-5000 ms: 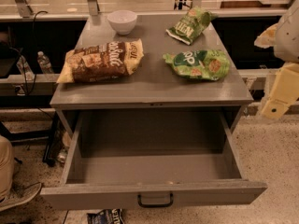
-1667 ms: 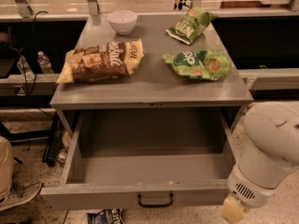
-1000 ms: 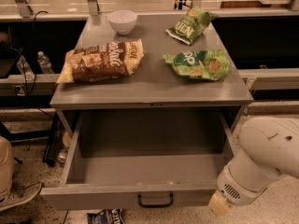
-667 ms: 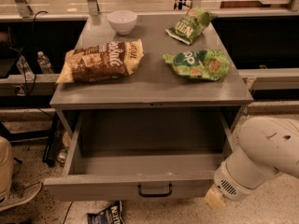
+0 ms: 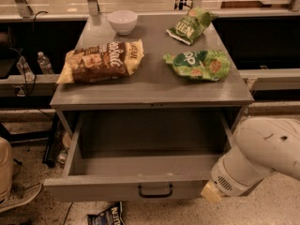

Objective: Close top drawer

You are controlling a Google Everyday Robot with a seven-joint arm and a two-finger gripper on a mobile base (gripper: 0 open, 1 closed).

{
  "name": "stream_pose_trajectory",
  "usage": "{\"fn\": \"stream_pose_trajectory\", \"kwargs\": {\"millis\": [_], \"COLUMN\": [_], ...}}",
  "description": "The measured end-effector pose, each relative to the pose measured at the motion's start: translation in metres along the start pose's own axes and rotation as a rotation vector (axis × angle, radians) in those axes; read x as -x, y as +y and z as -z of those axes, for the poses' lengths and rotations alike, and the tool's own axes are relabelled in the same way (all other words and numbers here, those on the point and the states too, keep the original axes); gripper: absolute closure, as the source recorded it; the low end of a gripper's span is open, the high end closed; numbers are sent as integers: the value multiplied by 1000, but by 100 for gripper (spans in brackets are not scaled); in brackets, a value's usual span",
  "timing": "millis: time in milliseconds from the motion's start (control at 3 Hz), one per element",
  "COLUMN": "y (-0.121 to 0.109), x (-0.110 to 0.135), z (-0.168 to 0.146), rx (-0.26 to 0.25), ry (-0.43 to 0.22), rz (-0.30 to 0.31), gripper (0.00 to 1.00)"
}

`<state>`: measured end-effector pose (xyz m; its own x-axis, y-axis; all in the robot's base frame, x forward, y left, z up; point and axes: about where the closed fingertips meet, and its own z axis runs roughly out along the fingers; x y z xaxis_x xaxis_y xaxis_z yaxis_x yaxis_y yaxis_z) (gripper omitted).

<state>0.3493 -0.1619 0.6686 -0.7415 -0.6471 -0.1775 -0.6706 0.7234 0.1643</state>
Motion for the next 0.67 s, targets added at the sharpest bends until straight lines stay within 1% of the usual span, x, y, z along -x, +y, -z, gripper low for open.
{"fn": "stream_pose_trajectory", "kwargs": {"millis": [333, 667], "y": [-8, -39], "x": [13, 58], "z": [1, 0], "rx": [-38, -129], "ry": [-24, -85], "rz": [13, 37], "gripper": [100, 100]}}
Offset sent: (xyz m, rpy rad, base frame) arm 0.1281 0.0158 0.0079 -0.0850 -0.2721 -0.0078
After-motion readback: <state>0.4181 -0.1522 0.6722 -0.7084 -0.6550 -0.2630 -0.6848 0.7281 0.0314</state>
